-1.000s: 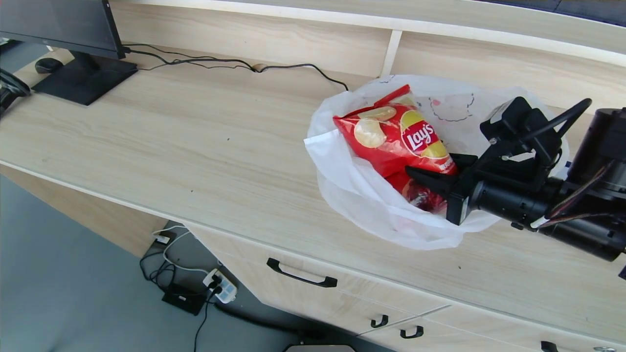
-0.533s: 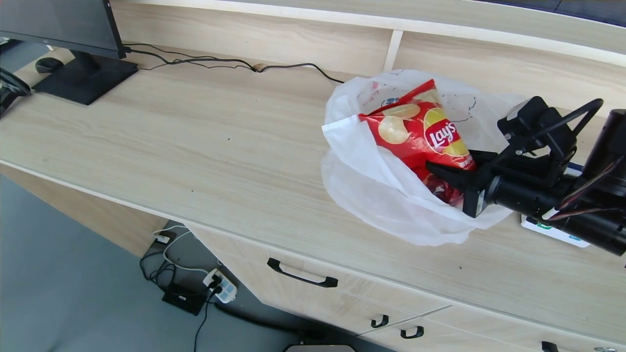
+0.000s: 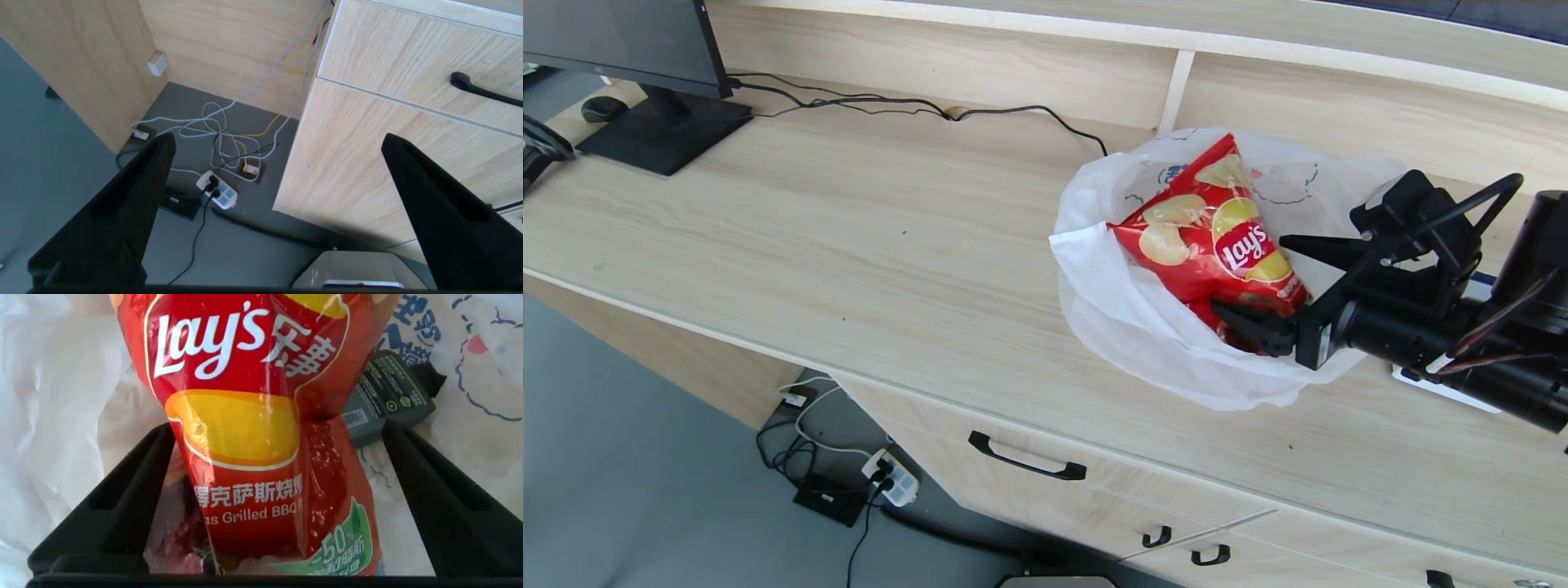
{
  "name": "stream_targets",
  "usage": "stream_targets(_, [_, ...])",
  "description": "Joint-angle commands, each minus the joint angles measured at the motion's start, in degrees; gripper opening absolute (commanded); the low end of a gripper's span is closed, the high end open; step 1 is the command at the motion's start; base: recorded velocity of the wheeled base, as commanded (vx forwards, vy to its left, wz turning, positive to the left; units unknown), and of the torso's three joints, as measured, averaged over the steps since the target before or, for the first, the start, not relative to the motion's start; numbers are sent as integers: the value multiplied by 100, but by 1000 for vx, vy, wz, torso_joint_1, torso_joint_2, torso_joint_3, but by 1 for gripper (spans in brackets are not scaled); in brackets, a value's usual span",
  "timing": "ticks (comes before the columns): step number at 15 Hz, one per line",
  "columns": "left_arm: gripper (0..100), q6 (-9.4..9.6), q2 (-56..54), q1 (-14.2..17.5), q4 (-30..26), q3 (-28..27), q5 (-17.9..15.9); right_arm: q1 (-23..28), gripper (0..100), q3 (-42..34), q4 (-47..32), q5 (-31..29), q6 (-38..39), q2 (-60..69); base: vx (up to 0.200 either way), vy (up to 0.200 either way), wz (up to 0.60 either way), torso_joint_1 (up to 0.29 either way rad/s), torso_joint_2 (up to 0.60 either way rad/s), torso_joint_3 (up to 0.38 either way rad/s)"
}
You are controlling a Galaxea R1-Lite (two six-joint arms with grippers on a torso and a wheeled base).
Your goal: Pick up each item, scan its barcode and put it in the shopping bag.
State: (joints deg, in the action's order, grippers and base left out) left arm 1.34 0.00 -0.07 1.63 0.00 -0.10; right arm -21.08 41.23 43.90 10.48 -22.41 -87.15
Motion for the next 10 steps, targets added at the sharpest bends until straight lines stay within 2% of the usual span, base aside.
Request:
stream_targets(1, [100, -2, 9, -1, 4, 0, 1, -2, 100, 52, 57, 6, 8, 14, 0, 0, 0, 0, 0, 0])
stream_targets(4, [100, -2, 9, -1, 4, 0, 1, -2, 100, 298, 189, 6, 158, 111, 0, 0, 0, 0, 0, 0])
stream_targets(8, [100, -11, 9, -1, 4, 0, 1, 34, 100, 254, 172, -2, 500, 620, 0, 0, 0, 0, 0, 0])
stream_targets(10, [100, -11, 9, -1, -5, 0, 1, 42, 100, 237, 154, -213, 746, 910, 0, 0, 0, 0, 0, 0])
